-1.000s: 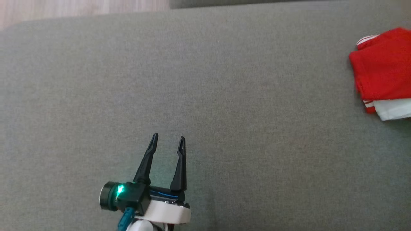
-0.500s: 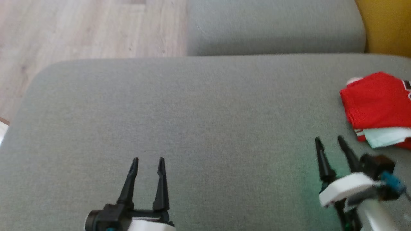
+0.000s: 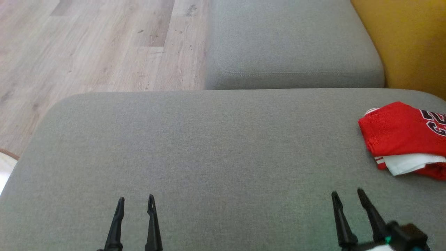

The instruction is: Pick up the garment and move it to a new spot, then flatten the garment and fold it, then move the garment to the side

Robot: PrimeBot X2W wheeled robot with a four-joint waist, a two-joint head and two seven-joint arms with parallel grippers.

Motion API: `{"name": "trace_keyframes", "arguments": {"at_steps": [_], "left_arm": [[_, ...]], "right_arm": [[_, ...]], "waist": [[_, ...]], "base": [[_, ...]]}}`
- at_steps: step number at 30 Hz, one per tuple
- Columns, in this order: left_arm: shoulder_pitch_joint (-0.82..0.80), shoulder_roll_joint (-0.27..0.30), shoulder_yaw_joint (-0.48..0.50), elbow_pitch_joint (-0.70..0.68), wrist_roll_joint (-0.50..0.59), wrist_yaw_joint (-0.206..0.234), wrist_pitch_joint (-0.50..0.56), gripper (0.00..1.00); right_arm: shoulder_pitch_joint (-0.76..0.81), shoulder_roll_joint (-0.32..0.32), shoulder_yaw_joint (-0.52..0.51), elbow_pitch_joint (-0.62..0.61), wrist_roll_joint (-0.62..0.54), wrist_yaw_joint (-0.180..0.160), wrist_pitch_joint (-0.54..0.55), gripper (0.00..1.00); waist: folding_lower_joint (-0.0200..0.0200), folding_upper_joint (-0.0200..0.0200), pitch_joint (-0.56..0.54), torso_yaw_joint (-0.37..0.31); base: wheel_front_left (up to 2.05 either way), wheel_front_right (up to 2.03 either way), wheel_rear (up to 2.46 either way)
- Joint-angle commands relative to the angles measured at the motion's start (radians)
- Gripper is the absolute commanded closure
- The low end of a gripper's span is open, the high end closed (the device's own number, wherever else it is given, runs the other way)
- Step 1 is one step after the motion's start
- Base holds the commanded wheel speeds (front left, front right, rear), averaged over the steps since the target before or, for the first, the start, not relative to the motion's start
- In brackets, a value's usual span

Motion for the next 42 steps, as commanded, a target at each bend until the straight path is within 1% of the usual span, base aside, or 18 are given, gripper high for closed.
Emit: {"name": "trace_keyframes", "arguments": {"at_steps": [1, 7, 23, 24, 28, 42], "left_arm": [[-0.035, -0.007, 0.043, -0.029, 0.015, -0.009, -0.01, 0.0], [-0.021, -0.007, 0.048, -0.014, 0.022, -0.025, -0.01, 0.0], [-0.023, -0.007, 0.043, 0.011, 0.041, -0.022, -0.01, 0.0], [0.017, 0.0, 0.016, 0.037, 0.033, -0.025, 0.0, 1.0], [0.027, 0.0, 0.015, 0.099, 0.031, -0.025, 0.005, 1.0], [-0.013, 0.009, 0.04, 0.11, -0.144, -0.053, 0.034, 1.0]], "right_arm": [[-0.035, -0.006, 0.017, -0.041, -0.002, 0.007, -0.011, 0.0], [-0.019, 0.0, 0.007, -0.038, -0.005, 0.007, -0.011, 0.0], [-0.019, 0.008, -0.006, -0.04, -0.002, 0.007, -0.011, 0.0], [0.022, 0.015, -0.021, -0.004, 0.0, 0.0, 0.0, 1.0], [0.037, 0.017, -0.012, 0.057, 0.004, 0.0, 0.004, 1.0], [-0.003, 0.015, -0.029, 0.061, 0.165, 0.0, 0.037, 1.0]], "waist": [[0.0002, 0.0, -0.002, -0.004], [0.0002, 0.0, -0.001, -0.013], [0.0002, 0.0, 0.0, -0.012], [0.0002, 0.0, 0.0, -0.012], [0.0003, 0.0, 0.001, -0.013], [0.0003, 0.0, 0.016, -0.021]], "base": [[0.0, 0.0, 0.0], [0.0, 0.0, 0.0], [0.0, 0.0, 0.0], [0.0, 0.0, 0.0], [0.0, 0.0, 0.0], [0.0, 0.0, 0.0]]}}
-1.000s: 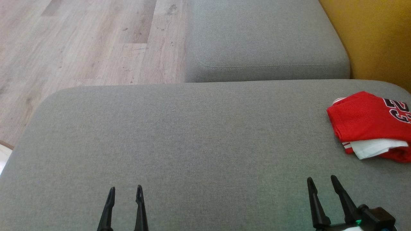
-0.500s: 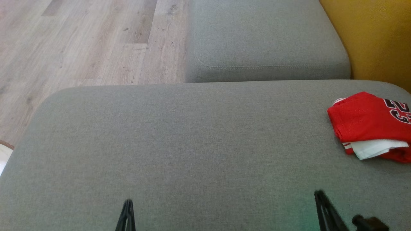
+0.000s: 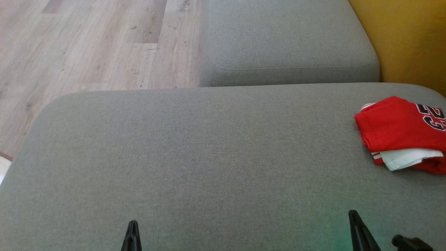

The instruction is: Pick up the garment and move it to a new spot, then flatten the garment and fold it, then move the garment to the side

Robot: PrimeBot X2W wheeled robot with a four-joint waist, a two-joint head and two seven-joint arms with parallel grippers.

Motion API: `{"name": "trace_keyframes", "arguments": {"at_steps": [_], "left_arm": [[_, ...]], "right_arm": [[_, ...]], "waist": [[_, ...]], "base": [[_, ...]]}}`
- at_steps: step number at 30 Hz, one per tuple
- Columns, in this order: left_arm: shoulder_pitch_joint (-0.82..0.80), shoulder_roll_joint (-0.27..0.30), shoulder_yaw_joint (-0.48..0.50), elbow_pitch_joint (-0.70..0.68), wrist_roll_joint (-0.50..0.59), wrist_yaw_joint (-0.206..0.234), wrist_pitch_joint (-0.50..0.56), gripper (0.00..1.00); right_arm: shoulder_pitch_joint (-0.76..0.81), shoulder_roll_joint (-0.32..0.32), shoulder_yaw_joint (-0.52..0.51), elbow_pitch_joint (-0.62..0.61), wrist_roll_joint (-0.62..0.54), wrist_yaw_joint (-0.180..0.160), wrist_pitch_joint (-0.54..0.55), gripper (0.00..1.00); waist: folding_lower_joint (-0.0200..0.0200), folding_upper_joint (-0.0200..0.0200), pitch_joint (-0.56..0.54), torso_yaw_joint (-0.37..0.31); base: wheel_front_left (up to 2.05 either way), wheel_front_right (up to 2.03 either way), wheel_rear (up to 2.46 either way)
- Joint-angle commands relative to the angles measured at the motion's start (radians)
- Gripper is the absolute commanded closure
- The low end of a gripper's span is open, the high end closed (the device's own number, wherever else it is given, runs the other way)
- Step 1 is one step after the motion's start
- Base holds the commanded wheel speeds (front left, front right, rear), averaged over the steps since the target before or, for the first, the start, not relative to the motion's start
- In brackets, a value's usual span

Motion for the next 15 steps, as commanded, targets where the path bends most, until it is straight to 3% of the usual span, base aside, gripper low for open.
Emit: {"name": "trace_keyframes", "arguments": {"at_steps": [1, 15], "left_arm": [[-0.049, 0.006, 0.019, -0.025, -0.037, -0.011, 0.004, 1.0], [-0.093, 0.013, 0.047, -0.006, -0.208, -0.042, 0.036, 1.0]], "right_arm": [[-0.059, -0.004, -0.011, -0.029, 0.037, 0.001, 0.007, 1.0], [-0.099, -0.004, -0.031, -0.025, 0.195, 0.002, 0.042, 1.0]], "waist": [[0.0, 0.0, 0.002, -0.001], [0.0, 0.0, 0.017, -0.01]], "base": [[0.0, 0.0, 0.0], [0.0, 0.0, 0.0]]}}
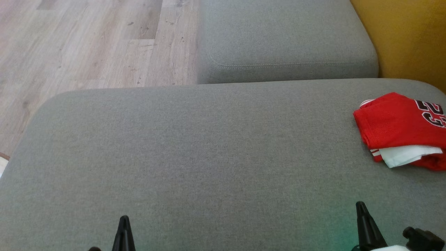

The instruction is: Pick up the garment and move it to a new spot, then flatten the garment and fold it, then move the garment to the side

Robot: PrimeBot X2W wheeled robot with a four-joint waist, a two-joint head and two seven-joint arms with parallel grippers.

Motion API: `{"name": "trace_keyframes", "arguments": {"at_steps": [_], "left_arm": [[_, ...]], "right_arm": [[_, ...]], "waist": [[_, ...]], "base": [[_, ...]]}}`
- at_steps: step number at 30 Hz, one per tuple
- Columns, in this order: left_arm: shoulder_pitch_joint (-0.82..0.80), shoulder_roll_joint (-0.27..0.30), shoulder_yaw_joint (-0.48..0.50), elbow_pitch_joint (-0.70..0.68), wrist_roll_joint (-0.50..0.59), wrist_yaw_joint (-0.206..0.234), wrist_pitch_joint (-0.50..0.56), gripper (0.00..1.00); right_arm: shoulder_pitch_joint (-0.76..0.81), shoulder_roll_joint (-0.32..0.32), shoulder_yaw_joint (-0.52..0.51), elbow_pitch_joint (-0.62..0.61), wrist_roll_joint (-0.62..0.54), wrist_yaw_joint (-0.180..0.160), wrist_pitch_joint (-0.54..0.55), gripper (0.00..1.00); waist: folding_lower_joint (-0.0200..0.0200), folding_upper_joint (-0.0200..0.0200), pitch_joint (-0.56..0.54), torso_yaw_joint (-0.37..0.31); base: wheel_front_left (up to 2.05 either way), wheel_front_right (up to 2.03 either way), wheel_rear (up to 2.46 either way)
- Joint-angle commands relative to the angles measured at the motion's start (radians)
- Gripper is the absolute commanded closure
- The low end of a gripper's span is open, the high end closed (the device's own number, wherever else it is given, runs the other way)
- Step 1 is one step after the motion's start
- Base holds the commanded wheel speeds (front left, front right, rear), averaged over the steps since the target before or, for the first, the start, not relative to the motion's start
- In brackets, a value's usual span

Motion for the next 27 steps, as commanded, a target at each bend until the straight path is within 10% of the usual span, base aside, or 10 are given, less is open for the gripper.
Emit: {"name": "trace_keyframes", "arguments": {"at_steps": [1, 27], "left_arm": [[-0.05, 0.01, 0.019, -0.027, -0.027, -0.009, 0.004, 1.0], [-0.126, 0.018, 0.08, -0.005, -0.338, -0.064, 0.069, 1.0]], "right_arm": [[-0.06, -0.005, -0.008, -0.026, 0.028, 0.002, 0.008, 1.0], [-0.135, -0.002, -0.049, -0.019, 0.319, 0.004, 0.078, 1.0]], "waist": [[0.0, 0.0, 0.001, -0.001], [0.0, 0.0, 0.029, -0.017]], "base": [[0.0, 0.0, 0.0], [0.0, 0.0, 0.0]]}}
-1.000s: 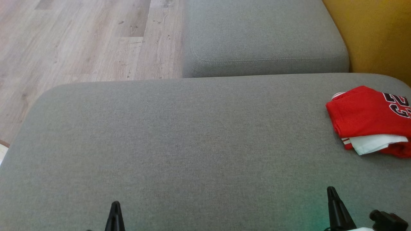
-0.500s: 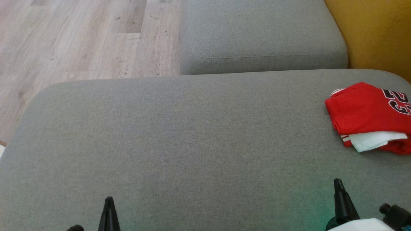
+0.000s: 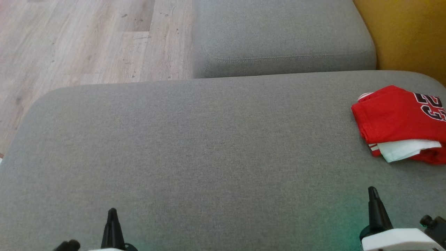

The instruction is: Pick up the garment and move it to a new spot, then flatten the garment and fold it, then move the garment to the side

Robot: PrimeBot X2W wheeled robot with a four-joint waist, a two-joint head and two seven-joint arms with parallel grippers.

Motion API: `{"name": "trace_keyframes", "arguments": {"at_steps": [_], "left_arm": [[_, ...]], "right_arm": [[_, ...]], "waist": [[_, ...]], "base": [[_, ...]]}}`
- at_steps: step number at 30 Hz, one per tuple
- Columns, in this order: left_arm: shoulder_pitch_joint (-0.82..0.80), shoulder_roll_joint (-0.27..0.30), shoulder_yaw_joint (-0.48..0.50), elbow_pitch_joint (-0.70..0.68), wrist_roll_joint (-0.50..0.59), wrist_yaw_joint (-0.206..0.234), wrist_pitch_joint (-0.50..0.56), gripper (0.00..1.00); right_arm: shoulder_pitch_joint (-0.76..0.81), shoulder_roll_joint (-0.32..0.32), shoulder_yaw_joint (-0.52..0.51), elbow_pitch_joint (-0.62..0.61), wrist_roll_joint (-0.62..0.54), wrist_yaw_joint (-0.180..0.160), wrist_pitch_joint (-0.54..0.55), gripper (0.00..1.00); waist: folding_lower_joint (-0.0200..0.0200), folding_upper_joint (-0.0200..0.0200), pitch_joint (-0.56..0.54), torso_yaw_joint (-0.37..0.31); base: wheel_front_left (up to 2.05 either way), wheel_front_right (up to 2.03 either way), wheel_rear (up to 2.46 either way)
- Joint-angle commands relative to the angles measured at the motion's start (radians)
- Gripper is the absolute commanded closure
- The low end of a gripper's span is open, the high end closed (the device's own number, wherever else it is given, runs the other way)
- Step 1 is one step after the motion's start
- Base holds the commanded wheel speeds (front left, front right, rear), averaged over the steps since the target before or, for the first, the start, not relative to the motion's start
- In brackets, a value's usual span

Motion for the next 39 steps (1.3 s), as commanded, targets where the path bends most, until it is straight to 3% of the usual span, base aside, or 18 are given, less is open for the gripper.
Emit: {"name": "trace_keyframes", "arguments": {"at_steps": [1, 39], "left_arm": [[-0.066, 0.013, 0.03, -0.026, -0.03, -0.01, 0.009, 1.0], [-0.175, 0.014, 0.129, 0.009, -0.461, -0.087, 0.112, 1.0]], "right_arm": [[-0.06, -0.007, 0.001, -0.027, 0.03, 0.004, 0.005, 1.0], [-0.167, 0.002, -0.066, -0.016, 0.436, 0.006, 0.11, 1.0]], "waist": [[0.0, 0.0, 0.002, -0.001], [-0.0001, 0.0, 0.041, -0.024]], "base": [[0.0, 0.0, 0.0], [0.0, 0.0, 0.0]]}}
